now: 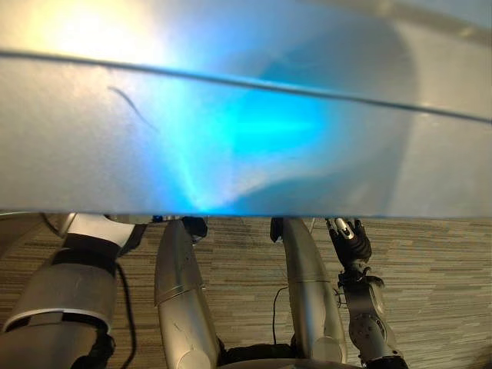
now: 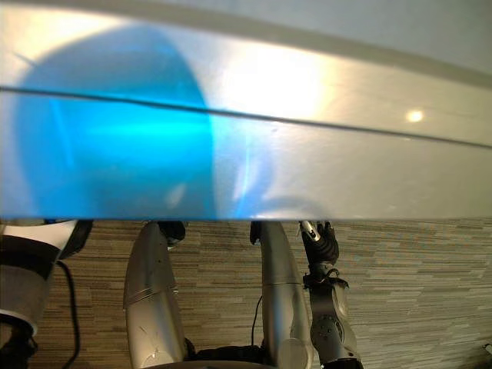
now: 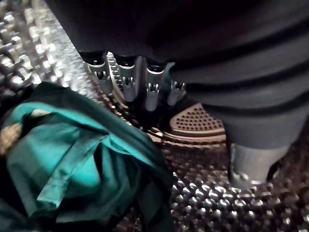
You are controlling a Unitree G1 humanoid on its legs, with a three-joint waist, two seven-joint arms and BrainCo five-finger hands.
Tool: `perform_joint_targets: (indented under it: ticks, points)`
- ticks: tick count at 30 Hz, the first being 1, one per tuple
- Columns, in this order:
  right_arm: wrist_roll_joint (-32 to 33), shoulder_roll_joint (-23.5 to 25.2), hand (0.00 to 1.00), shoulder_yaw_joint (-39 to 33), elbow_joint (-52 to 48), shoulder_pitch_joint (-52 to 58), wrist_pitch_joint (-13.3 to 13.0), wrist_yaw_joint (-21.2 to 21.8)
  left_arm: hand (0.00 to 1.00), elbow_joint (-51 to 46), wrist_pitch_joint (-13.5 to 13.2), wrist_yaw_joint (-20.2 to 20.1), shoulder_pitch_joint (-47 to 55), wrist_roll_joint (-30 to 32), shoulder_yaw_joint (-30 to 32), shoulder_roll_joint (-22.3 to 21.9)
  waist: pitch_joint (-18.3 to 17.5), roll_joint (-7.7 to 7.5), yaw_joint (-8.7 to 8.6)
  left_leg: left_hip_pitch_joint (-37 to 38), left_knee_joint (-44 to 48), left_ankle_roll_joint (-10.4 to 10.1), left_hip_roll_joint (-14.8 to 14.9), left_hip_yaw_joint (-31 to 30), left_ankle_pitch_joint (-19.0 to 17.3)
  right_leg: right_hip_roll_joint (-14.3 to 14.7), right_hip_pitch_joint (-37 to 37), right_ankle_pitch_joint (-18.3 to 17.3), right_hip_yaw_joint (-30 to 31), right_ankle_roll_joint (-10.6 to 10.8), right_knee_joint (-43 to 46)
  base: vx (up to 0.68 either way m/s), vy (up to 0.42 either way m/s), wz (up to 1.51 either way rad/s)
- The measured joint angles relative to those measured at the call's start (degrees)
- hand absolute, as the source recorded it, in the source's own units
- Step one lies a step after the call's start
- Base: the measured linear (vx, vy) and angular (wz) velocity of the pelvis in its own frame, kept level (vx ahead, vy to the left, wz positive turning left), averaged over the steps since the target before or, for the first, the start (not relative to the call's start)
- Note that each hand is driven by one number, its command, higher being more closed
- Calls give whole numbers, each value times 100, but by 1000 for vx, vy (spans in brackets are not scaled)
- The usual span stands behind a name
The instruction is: Pick up the laundry basket with both hands and put the clothes into the washing machine.
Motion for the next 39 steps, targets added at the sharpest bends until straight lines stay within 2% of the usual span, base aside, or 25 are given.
perform_joint_targets:
  ticks: [1,2,3,4,6,7,8,9,10,12,16,18,20,21,22,25,26,28,29,30,32,36,37,38,39]
  points:
    - [2,15,0,-3,-1,6,37,-39,0,12,34,-36,50,-708,142,-100,0,0,-9,66,-53,-18,-10,-1,13,-12,56,-1,-7,-1,-18,44,-25,5]
    - [2,29,0,-6,-1,9,54,-76,0,12,32,-33,69,-1142,248,-183,-1,-2,-10,99,-97,-39,-32,-1,27,-24,70,-4,-11,-3,-18,35,-23,7]
    - [3,60,0,-8,-2,8,74,-98,0,11,-33,35,85,-1936,271,-256,-1,-2,-16,141,-155,-67,-67,-1,49,-39,84,-14,-10,-14,-18,32,-33,2]
    - [3,124,0,8,-9,8,87,-108,0,-87,-193,69,204,-2925,541,-326,-1,-2,-38,178,-184,-81,-71,-1,58,-33,102,-29,-7,-33,-16,28,-39,-1]
    - [-3,189,0,27,-24,8,85,-137,0,-333,-384,81,392,-4010,824,-376,-1,-2,-73,216,-201,-90,-67,-5,63,-24,127,-44,-12,-44,-4,25,-42,-3]
    - [-3,191,0,38,-40,9,81,-206,0,-751,-630,97,660,-5040,1155,-460,-1,-1,-120,270,-204,-91,-62,-5,63,-12,163,-62,-2,-52,10,23,-43,-3]
    - [-12,187,0,34,-35,19,54,-262,0,-1033,-844,122,852,-5806,1375,-554,-2,-1,-123,325,-206,-93,-62,-4,62,-8,193,-98,6,-62,56,23,-44,-1]
    - [-25,187,0,36,-36,27,34,-295,0,-1179,-995,156,955,-6206,1458,-600,-2,0,-124,364,-205,-98,-62,-4,59,-11,208,-141,5,-66,115,26,-50,8]
    - [-44,188,0,45,-36,29,5,-360,0,-1468,-1279,217,1220,-6730,1618,-711,-2,-1,-125,459,-199,-116,-67,-12,53,-27,239,-244,0,-73,259,30,-57,15]
    - [-53,185,0,78,-41,28,-36,-443,0,-1899,-1452,296,1736,-7034,1808,-851,-6,5,-120,615,-183,-145,-84,-15,43,-57,303,-399,-3,-80,475,38,-59,14]
    - [-287,185,0,113,4,33,-40,-592,0,-2892,-1627,303,3464,-6872,1831,-1305,-135,84,-48,1116,-116,-285,-162,-130,-48,-97,665,-829,-59,-157,979,61,-48,22]
    - [-457,188,0,91,349,28,-43,-608,0,-3006,-1653,317,4495,-6369,1720,-1743,-619,145,-35,1185,38,-358,-223,-259,-142,-186,673,-1170,-149,-192,1408,99,-79,42]
    - [-652,188,0,76,676,19,-34,-675,0,-2987,-1646,254,5292,-5798,1503,-2027,-704,162,52,1585,287,-421,-279,-342,-326,-308,962,-1582,-144,-210,1960,157,-91,38]
    - [-711,186,0,56,865,18,-27,-725,0,-2914,-1640,169,5682,-5526,1369,-2168,-735,207,128,1782,478,-447,-278,-436,-461,-325,1146,-1786,-122,-210,2226,135,-89,27]
    - [-759,189,0,14,964,22,-17,-739,0,-2798,-1618,133,5885,-5244,1333,-2248,-767,264,133,1874,570,-477,-279,-506,-542,-345,1264,-1913,-139,-212,2351,95,-94,29]
    - [-991,178,0,-134,1581,-64,58,-857,0,-1885,-1294,-42,6639,-3981,1394,-2575,-958,428,176,2368,1027,-568,-287,-630,-914,-468,1718,-2427,-131,-182,2987,58,-98,21]
    - [-1024,168,0,-171,1949,-141,92,-902,0,-1425,-1104,-90,6892,-3411,1514,-2677,-1007,490,192,2611,1141,-571,-284,-653,-1043,-491,1943,-2576,-120,-166,3146,24,-84,7]
    - [-1152,186,0,-235,2364,-177,185,-971,0,-932,-999,-206,7226,-2852,1787,-2784,-1090,554,205,2913,1224,-605,-269,-674,-1155,-499,2233,-2723,-118,-146,3262,9,-75,6]
    - [-1176,182,0,-275,2725,-161,231,-983,0,-822,-1000,-328,7350,-2600,2027,-2820,-1248,591,247,3079,1223,-649,-274,-695,-1185,-520,2408,-2799,-141,-113,3285,8,-71,7]
    - [-1185,183,0,-287,2875,-163,259,-985,0,-729,-992,-339,7378,-2530,2176,-2838,-1326,605,257,3154,1211,-656,-274,-698,-1189,-542,2483,-2816,-146,-109,3284,22,-67,11]
    - [-1357,198,0,-409,3371,-142,357,-982,0,-242,-873,-450,7445,-2336,2993,-2830,-1665,610,260,3540,1084,-654,-290,-709,-1173,-586,2879,-2867,-202,-105,3216,26,-68,10]
    - [-1650,279,0,-700,3936,33,497,-942,0,220,-593,-630,7866,-1862,3726,-2711,-2256,515,260,4096,507,-756,-410,-639,-986,-603,3393,-2765,-261,-69,2743,26,-29,7]
    - [-1693,294,0,-823,4064,37,528,-939,0,327,-555,-670,7972,-1819,4002,-2733,-2402,522,249,4199,228,-800,-454,-623,-909,-605,3555,-2724,-317,-19,2464,15,-9,14]
    - [-1808,300,0,-965,4304,56,554,-930,0,400,-553,-702,8045,-1826,4245,-2743,-2557,494,245,4417,-358,-820,-568,-573,-684,-610,3788,-2575,-413,-13,1936,49,0,20]
    - [-1868,337,0,-1063,4601,70,577,-908,0,431,-539,-708,8084,-1816,4300,-2730,-2716,361,251,4769,-1183,-831,-796,-435,-423,-686,3996,-2374,-503,0,1222,142,7,18]
